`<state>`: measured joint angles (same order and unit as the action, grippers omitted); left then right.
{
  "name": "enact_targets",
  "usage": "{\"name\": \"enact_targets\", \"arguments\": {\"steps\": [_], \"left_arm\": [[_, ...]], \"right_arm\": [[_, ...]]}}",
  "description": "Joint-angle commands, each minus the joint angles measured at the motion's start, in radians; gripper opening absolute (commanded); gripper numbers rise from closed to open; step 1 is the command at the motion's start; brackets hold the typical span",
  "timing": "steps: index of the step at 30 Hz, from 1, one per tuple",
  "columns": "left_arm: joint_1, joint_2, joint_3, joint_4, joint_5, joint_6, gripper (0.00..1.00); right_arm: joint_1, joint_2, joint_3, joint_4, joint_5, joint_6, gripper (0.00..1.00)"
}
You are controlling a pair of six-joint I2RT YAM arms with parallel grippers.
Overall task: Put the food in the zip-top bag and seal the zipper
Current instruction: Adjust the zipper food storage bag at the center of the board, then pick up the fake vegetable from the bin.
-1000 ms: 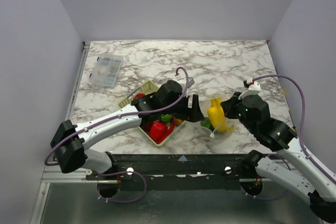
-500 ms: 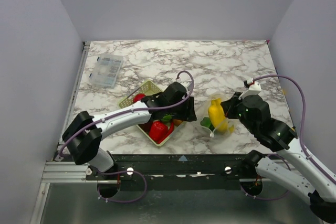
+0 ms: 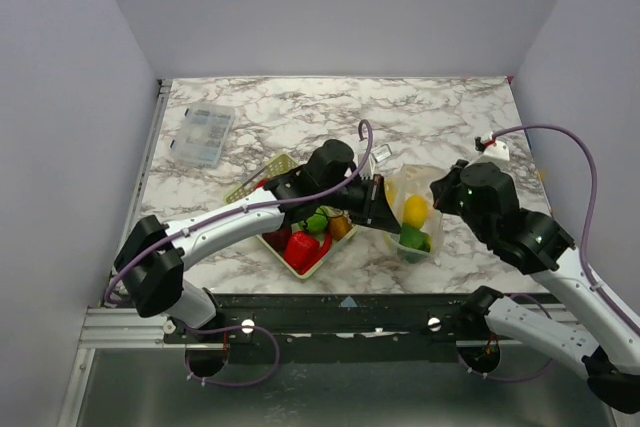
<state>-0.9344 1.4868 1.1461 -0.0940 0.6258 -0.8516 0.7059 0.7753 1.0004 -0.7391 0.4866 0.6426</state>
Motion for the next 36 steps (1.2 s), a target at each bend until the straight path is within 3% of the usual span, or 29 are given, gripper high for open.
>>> {"name": "enact_targets", "arguments": {"steps": [1,3,6,12,15,18,23,32,36], "left_arm": [[0.015,0.016,-0.017,0.114,0.132,-0.102,0.00],[0.032,0.030,-0.037,0.124,0.127,-0.099,0.00],[0.062,0.034,-0.063,0.107,0.107,-0.065,0.08],[0.104,-0.025,-0.054,-0.012,0.045,0.062,0.36],[0.122,-0.081,-0.056,-0.077,-0.011,0.138,0.59],[0.150,-0.155,-0.084,-0.121,-0.067,0.204,0.72],[0.206,-0.253,-0.140,-0.228,-0.182,0.273,0.78],[0.212,-0.342,-0.285,-0.358,-0.432,0.307,0.71],[0.212,-0.341,-0.326,-0.385,-0.494,0.330,0.76]], "right_arm": [[0.003,0.021,-0.024,-0.058,0.099,0.035,0.01],[0.004,0.018,-0.064,-0.048,0.108,0.039,0.01],[0.004,-0.002,-0.090,-0.021,0.088,0.031,0.01],[0.004,-0.067,-0.099,0.004,0.091,0.011,0.01],[0.003,-0.083,-0.113,0.019,0.080,0.004,0.01],[0.004,-0.074,-0.111,0.014,0.083,0.004,0.01],[0.003,-0.064,-0.113,0.018,0.079,0.001,0.01],[0.003,-0.070,-0.115,0.024,0.072,-0.004,0.01],[0.004,-0.077,-0.120,0.030,0.063,-0.007,0.01]]}}
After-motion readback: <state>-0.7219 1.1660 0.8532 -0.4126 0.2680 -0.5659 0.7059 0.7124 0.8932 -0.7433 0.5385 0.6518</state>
